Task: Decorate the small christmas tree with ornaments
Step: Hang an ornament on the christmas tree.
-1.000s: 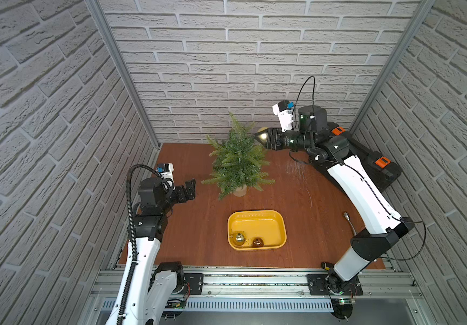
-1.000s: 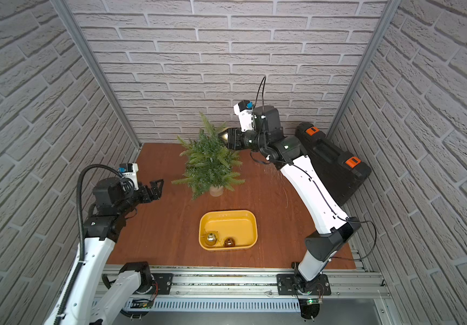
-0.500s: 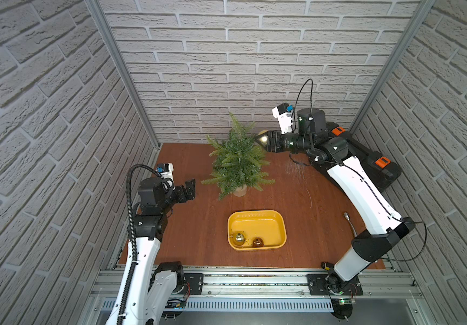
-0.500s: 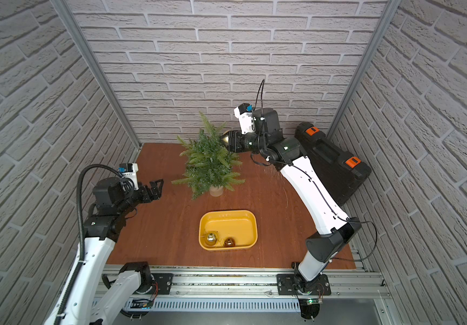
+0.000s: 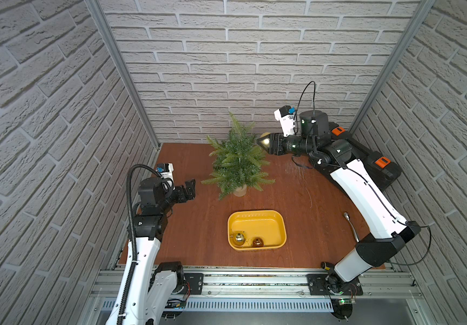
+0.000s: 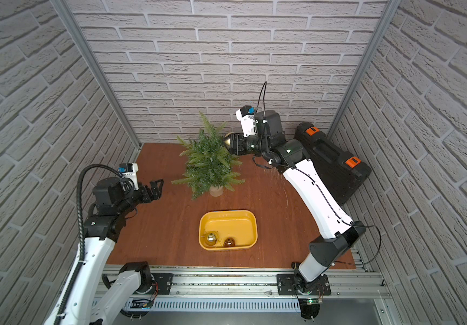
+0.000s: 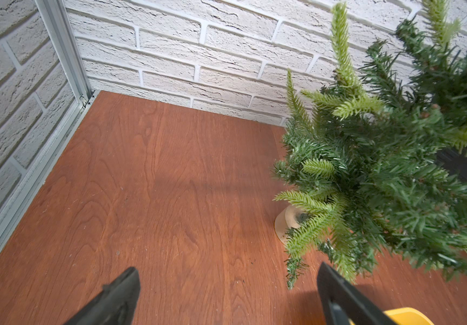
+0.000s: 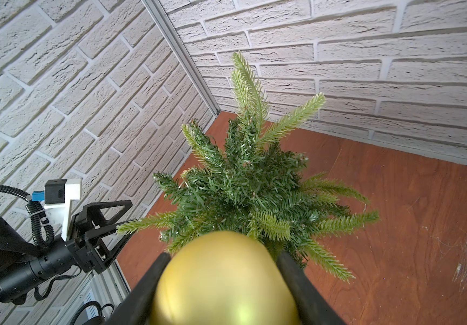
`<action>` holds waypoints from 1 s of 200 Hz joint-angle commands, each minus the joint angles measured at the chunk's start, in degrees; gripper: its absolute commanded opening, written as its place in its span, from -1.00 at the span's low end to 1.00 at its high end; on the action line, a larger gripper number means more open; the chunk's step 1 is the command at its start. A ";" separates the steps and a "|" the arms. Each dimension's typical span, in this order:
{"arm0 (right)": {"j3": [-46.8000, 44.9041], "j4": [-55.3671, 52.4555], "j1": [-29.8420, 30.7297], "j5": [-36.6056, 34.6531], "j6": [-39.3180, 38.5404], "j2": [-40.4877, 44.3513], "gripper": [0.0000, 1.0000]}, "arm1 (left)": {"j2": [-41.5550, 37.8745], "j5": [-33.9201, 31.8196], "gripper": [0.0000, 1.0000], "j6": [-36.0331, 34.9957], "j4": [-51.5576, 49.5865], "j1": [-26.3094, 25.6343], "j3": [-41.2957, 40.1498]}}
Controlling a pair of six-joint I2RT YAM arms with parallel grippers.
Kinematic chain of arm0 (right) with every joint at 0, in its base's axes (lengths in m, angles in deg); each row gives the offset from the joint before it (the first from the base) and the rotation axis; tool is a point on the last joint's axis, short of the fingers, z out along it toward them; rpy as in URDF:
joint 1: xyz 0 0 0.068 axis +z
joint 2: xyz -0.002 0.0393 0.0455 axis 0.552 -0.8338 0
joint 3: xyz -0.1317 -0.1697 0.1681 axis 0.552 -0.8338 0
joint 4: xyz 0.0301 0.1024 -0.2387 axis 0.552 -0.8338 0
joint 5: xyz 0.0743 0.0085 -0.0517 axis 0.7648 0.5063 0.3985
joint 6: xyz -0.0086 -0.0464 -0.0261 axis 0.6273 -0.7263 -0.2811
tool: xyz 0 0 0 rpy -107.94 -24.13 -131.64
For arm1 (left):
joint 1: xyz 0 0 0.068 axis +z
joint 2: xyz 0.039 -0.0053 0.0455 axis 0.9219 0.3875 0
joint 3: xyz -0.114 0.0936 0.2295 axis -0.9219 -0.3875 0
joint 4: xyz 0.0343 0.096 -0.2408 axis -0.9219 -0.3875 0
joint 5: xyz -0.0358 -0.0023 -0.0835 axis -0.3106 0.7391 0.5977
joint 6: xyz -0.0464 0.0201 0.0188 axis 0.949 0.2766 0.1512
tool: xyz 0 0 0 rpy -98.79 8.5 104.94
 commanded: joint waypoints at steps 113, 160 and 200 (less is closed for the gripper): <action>-7.45 5.26 -0.27 -5.62 0.96 5.99 -0.04 | -0.06 -0.18 0.96 -0.16 1.27 0.53 -0.44; -10.83 8.65 -0.26 -5.36 3.22 6.57 0.08 | 0.03 -0.01 0.97 -0.25 1.35 0.52 -0.50; -13.43 11.26 -0.28 -6.46 4.75 7.79 0.25 | -0.32 -0.10 0.97 -0.25 1.45 0.57 -0.79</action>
